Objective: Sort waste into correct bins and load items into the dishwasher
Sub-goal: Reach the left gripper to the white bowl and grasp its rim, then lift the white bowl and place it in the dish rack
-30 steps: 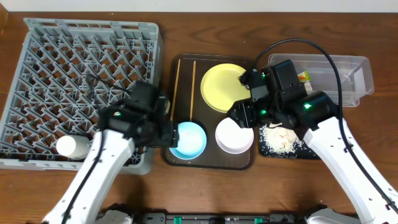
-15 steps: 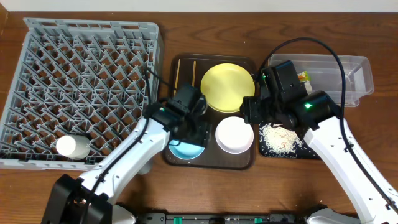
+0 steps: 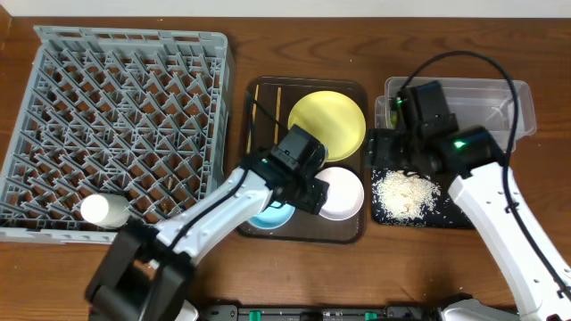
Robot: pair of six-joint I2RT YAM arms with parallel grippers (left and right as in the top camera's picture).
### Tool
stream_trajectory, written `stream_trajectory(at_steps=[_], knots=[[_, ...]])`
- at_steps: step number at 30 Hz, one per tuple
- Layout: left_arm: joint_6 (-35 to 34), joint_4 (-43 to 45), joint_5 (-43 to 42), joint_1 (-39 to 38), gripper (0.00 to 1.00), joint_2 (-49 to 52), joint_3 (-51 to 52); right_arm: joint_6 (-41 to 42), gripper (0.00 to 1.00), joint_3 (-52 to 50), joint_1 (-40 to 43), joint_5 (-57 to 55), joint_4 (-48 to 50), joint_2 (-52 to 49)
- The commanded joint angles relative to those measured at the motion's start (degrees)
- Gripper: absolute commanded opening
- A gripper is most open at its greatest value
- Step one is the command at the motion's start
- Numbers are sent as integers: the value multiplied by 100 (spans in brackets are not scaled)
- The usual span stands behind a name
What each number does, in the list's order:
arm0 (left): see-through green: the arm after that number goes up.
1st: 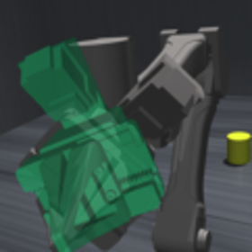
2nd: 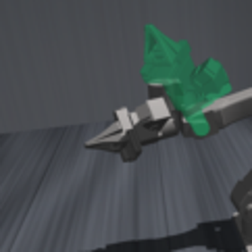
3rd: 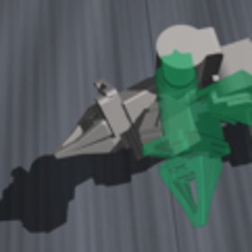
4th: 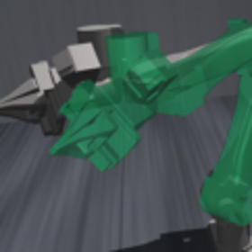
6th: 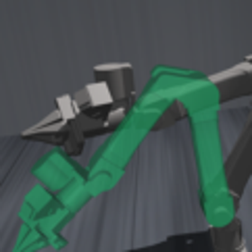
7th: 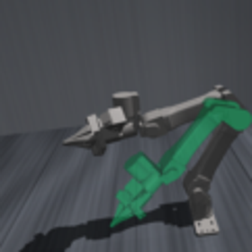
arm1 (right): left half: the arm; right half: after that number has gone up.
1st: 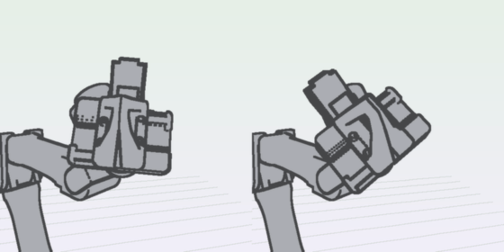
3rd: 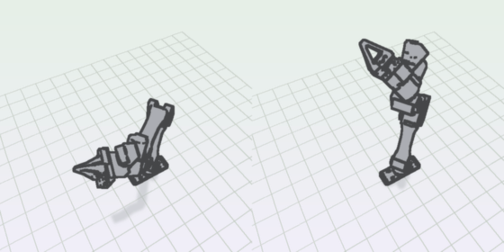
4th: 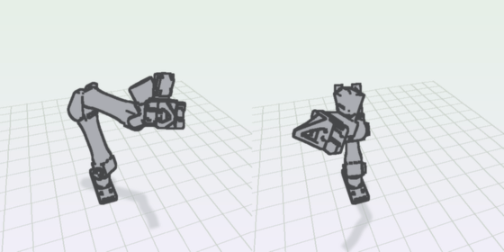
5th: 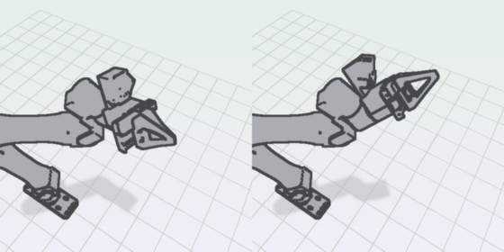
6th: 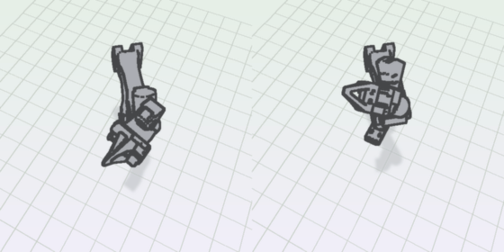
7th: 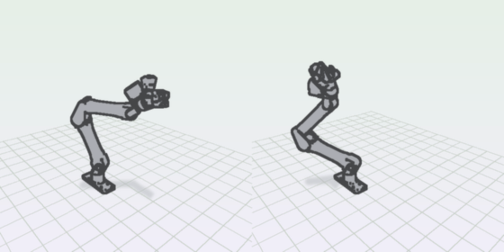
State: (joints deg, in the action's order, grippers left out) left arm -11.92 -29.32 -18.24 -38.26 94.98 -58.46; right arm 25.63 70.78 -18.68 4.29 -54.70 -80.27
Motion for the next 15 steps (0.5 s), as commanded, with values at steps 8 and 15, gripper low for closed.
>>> stream_trajectory(at_steps=[8,15], knots=[[70,273,-323,2,69,393,28,68,99,52,243,-61,-168,-55],[70,651,-321,-61,49,446,28,66,99,52,243,-61,-170,-55]])
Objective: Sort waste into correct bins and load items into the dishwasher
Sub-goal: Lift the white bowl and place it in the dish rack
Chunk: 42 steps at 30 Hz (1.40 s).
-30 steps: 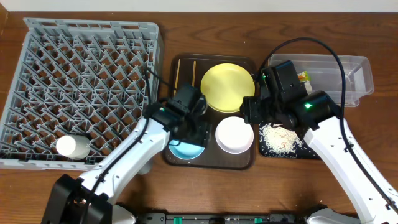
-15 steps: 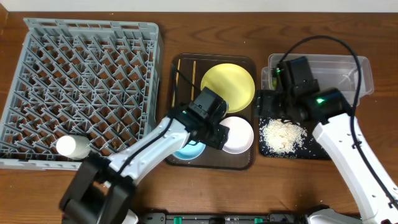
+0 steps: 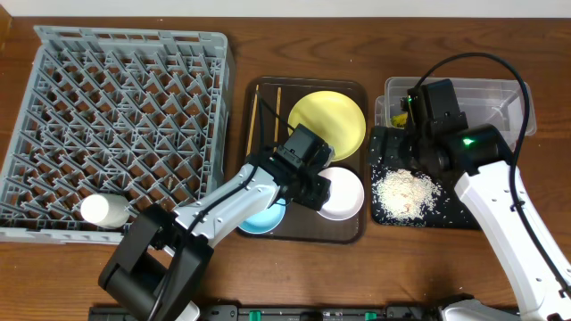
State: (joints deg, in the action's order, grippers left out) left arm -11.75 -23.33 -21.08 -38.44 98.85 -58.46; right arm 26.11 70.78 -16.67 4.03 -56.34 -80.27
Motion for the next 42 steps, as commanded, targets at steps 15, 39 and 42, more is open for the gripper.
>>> stream_trajectory(at_steps=[15,39,42], knots=[[-308,-527,-55,177,8,66,-433,-2,99,52,42,-39,-9,-55],[-68,-2391,9066,1941,8,-1740,-1303,-2,99,52,44,-83,-2,-55],[-72,-2264,9475,1947,8,-1270,-1303,-2,99,52,44,-81,-2,-55]])
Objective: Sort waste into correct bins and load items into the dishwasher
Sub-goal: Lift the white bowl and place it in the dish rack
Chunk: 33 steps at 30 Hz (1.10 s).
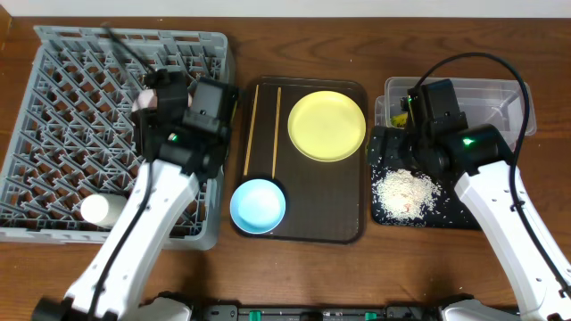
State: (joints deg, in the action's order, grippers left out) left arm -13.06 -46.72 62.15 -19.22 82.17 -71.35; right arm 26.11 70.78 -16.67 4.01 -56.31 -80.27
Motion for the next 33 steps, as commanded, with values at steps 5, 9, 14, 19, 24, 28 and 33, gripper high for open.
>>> stream_trajectory(at_steps=[5,9,14,19,24,28,33], knots=[[59,341,1690,24,8,1285,-13,-2,99,52,42,-79,-4,-55],[59,468,2015,24,8,1847,-13,-2,99,52,42,-76,-4,-55],[55,507,2063,20,8,2238,-13,-2,99,52,42,-79,-4,-55],[28,389,1718,-103,8,2347,-11,-2,99,52,42,-79,-4,-55],[-385,-168,1038,-275,16,2354,2,-2,99,52,42,-79,-7,-55],[-868,-855,758,-455,31,2330,2,-2,99,52,42,-79,-7,-55],[-1622,-1519,575,-807,50,1961,-48,-2,99,52,42,-79,-4,-55]])
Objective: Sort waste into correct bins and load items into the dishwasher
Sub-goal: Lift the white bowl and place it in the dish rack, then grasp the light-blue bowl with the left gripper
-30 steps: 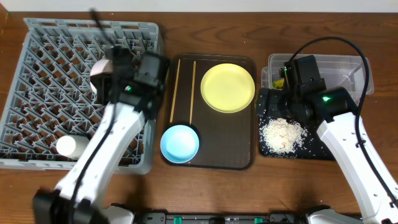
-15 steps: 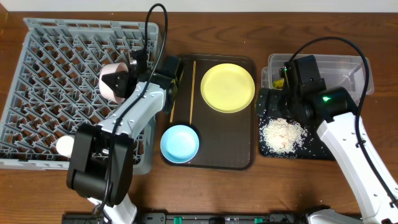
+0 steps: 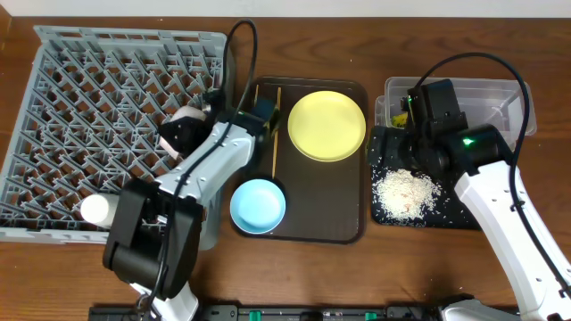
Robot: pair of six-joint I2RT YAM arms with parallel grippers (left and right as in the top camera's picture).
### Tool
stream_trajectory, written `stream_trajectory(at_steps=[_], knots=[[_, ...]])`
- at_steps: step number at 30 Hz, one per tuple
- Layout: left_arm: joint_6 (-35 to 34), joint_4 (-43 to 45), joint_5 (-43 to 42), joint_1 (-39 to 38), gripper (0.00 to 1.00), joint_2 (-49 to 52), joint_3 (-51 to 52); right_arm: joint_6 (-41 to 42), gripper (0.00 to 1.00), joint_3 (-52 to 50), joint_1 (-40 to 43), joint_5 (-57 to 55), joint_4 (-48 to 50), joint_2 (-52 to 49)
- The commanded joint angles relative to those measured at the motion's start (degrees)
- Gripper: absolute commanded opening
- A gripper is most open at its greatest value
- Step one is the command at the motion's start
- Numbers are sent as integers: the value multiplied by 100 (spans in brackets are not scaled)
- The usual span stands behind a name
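Note:
A white bowl point(image 3: 181, 130) stands tilted on its edge among the tines of the grey dish rack point(image 3: 80, 98), near the rack's right side. My left gripper point(image 3: 194, 127) reaches left from its wrist over the tray's left edge and is shut on the bowl's rim. On the brown tray point(image 3: 343, 227) lie a yellow plate point(image 3: 326, 125), a blue bowl point(image 3: 259, 203) and two chopsticks point(image 3: 252, 134). My right gripper point(image 3: 389, 143) hangs over the far left corner of the black bin point(image 3: 446, 218); its fingers are hidden under the wrist.
A white cup point(image 3: 100, 209) lies in the rack's near left corner. Spilled rice point(image 3: 403, 192) covers the black bin's floor. Behind it, a clear bin point(image 3: 468, 98) holds a green scrap point(image 3: 393, 114) and a utensil.
The white bowl has gone from held above the rack's middle to set down on edge among the tines further right and nearer. My left wrist now sits over the tray's left edge. The right arm is unmoved.
First my left gripper was at the white bowl on the tray, next to the blue bowl, and it was still there half a second later. Then the bowl was off the tray, held over the rack. Now it rests in the rack. The right arm shifted slightly early on.

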State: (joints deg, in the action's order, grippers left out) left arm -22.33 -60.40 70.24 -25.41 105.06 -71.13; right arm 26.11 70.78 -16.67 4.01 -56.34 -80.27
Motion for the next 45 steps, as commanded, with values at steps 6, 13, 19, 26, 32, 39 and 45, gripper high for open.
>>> stream_trajectory(at_steps=[6,13,19,26,32,39,45], knots=[[-697,-190,-2752,-667,54,-1259,-122,0,99,52,42,-79,0,-55],[-994,-190,-5925,-741,55,-1705,-61,2,99,52,42,-76,20,-55],[-1207,-96,-6052,-723,56,-1635,483,0,99,52,42,-76,13,-55],[-1209,472,-5801,-702,56,-1534,1261,2,99,52,42,-76,44,-55],[-1119,1086,-5803,-704,55,-1320,1810,0,99,52,42,-76,42,-55],[-15,2262,-8421,-704,46,-1300,1810,0,99,52,44,-76,70,-55],[315,2804,-9121,-702,47,-1285,1825,0,99,52,42,-76,28,-55]])
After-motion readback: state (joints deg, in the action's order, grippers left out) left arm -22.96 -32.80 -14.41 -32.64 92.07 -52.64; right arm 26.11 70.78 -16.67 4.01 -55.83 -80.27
